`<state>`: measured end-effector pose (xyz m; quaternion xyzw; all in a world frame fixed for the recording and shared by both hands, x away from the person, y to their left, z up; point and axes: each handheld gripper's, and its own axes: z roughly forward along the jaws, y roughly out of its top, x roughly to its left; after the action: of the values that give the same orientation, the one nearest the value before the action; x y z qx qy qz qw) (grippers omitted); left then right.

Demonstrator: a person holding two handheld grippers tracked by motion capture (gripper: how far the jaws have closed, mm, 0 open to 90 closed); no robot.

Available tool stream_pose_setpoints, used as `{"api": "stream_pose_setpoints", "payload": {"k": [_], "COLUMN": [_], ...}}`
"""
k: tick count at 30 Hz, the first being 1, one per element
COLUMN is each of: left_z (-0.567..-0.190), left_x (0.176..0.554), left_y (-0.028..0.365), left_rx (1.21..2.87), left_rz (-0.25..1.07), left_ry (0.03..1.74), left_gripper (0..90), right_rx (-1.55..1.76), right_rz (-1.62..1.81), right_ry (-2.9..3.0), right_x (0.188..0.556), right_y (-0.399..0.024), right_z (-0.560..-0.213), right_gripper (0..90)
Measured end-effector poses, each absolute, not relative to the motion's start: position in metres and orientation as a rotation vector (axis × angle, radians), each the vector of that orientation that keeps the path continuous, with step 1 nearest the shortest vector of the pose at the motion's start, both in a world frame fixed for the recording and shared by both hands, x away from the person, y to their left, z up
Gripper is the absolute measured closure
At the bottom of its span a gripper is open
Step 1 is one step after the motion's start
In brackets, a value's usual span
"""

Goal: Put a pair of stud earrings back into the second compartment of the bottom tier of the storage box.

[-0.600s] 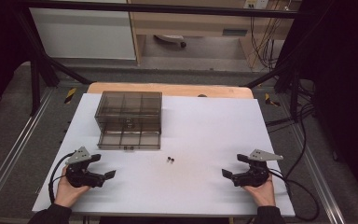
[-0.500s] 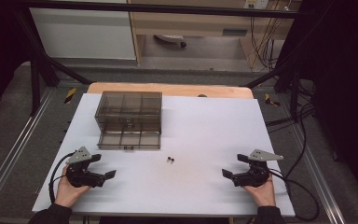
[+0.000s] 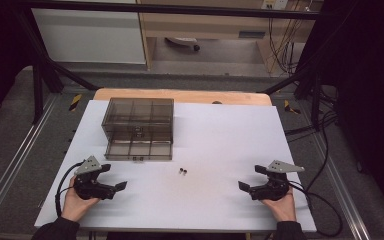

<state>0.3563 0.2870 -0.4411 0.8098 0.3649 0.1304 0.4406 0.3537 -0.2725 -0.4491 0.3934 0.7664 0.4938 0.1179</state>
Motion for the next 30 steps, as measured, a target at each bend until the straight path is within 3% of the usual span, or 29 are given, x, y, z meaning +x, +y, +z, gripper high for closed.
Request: {"api": "stream_pose_setpoints", "payload": {"k": [30], "left_z": [-0.426], "left_x": [0.363], "left_y": [0.238], "left_rx": [2.057], "left_rz": [0.329], "left_ry": [0.885], "left_gripper": [6.3], "right_rx": [1.150], "right_rz": [1.415], "right_ry": [2.260], "right_x": [0.354], "right_y": [-0.271], "right_z": [-0.450], "right_gripper": [0.7]}}
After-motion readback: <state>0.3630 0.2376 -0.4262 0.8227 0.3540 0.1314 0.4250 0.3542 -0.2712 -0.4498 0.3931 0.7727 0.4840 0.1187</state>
